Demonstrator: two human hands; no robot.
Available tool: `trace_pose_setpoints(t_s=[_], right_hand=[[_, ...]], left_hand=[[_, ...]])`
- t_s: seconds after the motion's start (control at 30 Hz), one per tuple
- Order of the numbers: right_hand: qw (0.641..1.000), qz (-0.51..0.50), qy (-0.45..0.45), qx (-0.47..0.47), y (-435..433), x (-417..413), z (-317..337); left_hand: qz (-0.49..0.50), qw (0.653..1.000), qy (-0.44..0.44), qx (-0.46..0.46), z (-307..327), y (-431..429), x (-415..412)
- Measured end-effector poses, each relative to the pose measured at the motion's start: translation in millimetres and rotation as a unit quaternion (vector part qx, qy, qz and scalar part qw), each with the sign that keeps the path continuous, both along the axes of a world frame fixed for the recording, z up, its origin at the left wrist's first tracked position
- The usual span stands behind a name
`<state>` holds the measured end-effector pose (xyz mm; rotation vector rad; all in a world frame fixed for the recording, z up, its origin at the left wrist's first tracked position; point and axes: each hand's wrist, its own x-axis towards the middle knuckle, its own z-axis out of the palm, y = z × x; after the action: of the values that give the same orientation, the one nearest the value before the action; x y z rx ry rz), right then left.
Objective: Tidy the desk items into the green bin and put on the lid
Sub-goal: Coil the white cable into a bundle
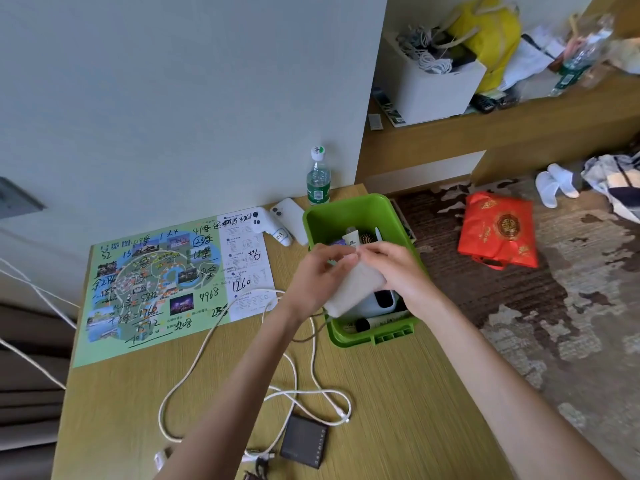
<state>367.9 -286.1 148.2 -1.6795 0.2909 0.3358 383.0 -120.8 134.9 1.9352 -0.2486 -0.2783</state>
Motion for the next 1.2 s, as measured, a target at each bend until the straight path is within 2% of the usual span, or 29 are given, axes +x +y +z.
trace_pose_setpoints(t_s=[0.13, 0.23, 0.3, 0.37, 0.47, 0.63, 0.7, 0.8, 0.87, 0.97, 1.07, 1.13, 1.2], right_hand=[[0.997, -0.059, -0.041, -0.033, -12, -3, -4], [0.967, -0.134, -0.123, -0.179, -25, -4, -4], [0.933, -0.159, -0.155, -0.284, -31, -5, -5], [0.907, -0.161, -0.168, -0.350, -34, -8, -10], [0.890, -0.127, -0.168, -0.405, -25, -11, -22], [0.859, -0.039, -0.130, -0.494, -16, -16, -40], [0.836, 0.005, -0.112, -0.537, -15, -17, -45], [0.783, 0.101, -0.089, -0.608, -8, -16, -50], [0.779, 0.134, -0.085, -0.607, -4, -16, -50], [0.805, 0.140, -0.103, -0.567, -1, -17, -45], [0.831, 0.124, -0.191, -0.507, 6, -30, -35], [0.829, 0.111, -0.266, -0.480, 19, -45, -29], [0.821, 0.106, -0.321, -0.460, 37, -63, -27]], left_hand=[[-0.023, 0.999, -0.030, 0.025, 3, -15, 3], [-0.030, 0.993, -0.080, 0.085, 5, -18, 6], [-0.039, 0.977, -0.131, 0.165, 0, -14, 7], [-0.062, 0.953, -0.165, 0.247, -11, -9, 5], [-0.109, 0.914, -0.208, 0.332, -29, -4, -3], [-0.149, 0.873, -0.247, 0.394, -47, -4, -16], [-0.144, 0.872, -0.253, 0.394, -49, -4, -16], [-0.152, 0.865, -0.255, 0.405, -48, -4, -17], [-0.156, 0.864, -0.255, 0.405, -47, -4, -17], [-0.148, 0.873, -0.268, 0.379, -42, 1, -17], [-0.091, 0.908, -0.280, 0.298, -32, 17, -22], [-0.034, 0.925, -0.280, 0.255, -30, 36, -31], [0.019, 0.944, -0.239, 0.226, -36, 61, -44]])
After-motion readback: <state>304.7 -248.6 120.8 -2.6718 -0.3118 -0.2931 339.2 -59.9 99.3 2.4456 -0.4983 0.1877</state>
